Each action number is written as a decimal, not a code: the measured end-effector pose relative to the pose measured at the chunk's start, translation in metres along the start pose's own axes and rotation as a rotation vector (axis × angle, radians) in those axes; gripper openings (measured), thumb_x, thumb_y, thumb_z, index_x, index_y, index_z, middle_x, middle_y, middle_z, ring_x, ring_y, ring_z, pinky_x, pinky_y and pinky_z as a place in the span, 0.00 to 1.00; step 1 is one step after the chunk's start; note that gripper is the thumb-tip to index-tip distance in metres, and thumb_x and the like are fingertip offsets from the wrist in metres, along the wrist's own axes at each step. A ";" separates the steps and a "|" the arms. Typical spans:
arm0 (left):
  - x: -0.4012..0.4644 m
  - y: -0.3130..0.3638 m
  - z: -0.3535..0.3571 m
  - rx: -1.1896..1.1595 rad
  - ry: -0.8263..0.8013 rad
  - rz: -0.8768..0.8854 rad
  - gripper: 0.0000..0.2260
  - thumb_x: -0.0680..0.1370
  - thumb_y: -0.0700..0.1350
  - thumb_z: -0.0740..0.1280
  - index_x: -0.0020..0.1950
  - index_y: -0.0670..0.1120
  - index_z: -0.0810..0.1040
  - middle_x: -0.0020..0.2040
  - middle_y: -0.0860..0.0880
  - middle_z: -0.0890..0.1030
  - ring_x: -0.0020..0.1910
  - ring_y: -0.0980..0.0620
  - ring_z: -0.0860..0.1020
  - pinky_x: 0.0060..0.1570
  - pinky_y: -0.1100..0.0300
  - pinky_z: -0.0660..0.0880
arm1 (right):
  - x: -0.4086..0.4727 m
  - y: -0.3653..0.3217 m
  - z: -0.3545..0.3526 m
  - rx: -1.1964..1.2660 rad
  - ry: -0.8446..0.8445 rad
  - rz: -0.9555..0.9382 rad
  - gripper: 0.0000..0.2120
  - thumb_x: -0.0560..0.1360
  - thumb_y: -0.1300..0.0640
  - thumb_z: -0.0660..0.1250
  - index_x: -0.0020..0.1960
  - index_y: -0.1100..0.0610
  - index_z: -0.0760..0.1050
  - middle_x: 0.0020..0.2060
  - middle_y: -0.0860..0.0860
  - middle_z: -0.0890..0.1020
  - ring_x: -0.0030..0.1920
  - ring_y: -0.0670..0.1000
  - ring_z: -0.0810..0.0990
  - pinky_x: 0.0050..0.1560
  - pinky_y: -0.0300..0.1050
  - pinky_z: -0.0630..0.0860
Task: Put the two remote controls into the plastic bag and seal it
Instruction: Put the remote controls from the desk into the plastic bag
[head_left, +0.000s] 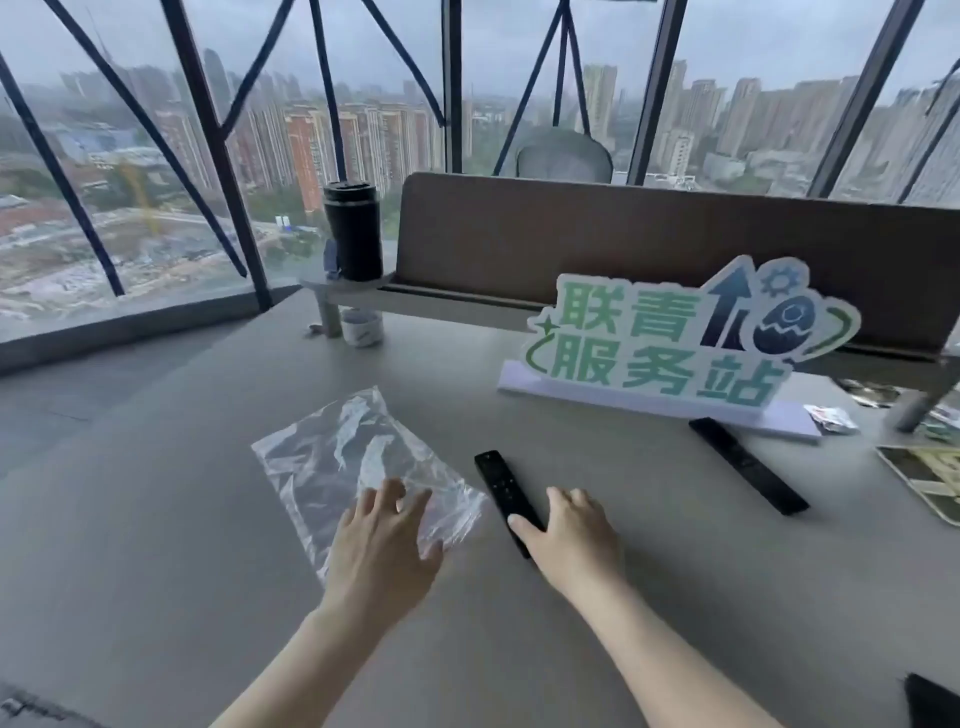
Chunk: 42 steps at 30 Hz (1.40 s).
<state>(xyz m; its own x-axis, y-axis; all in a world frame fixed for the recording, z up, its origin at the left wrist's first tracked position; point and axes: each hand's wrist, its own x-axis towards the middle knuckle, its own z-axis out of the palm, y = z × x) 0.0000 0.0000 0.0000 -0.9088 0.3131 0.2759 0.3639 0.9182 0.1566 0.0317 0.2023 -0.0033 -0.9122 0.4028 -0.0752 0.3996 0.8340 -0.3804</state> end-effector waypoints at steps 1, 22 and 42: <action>-0.003 -0.004 0.002 -0.001 0.007 0.002 0.18 0.72 0.54 0.66 0.60 0.51 0.76 0.56 0.48 0.76 0.55 0.44 0.75 0.47 0.53 0.74 | -0.001 -0.003 0.005 -0.009 0.013 0.017 0.27 0.75 0.36 0.61 0.64 0.55 0.73 0.62 0.54 0.77 0.65 0.57 0.74 0.58 0.52 0.74; -0.028 0.091 -0.032 -0.503 0.112 0.267 0.08 0.78 0.45 0.60 0.43 0.47 0.77 0.42 0.50 0.80 0.39 0.45 0.77 0.37 0.51 0.77 | -0.160 0.072 -0.110 0.792 -0.259 0.090 0.18 0.78 0.48 0.65 0.35 0.53 0.63 0.22 0.48 0.59 0.24 0.49 0.52 0.26 0.41 0.49; -0.053 0.188 -0.006 -0.542 0.037 0.270 0.09 0.75 0.42 0.61 0.44 0.44 0.81 0.41 0.45 0.84 0.40 0.43 0.79 0.42 0.52 0.75 | -0.204 0.249 -0.102 0.074 0.131 0.555 0.29 0.67 0.26 0.59 0.37 0.53 0.71 0.43 0.53 0.82 0.53 0.57 0.83 0.52 0.49 0.78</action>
<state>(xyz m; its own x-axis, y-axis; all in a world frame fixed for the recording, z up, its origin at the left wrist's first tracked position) 0.1183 0.1548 0.0206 -0.7658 0.4998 0.4046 0.6415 0.5500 0.5347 0.3269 0.3661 0.0113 -0.5465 0.8203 -0.1687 0.8038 0.4573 -0.3805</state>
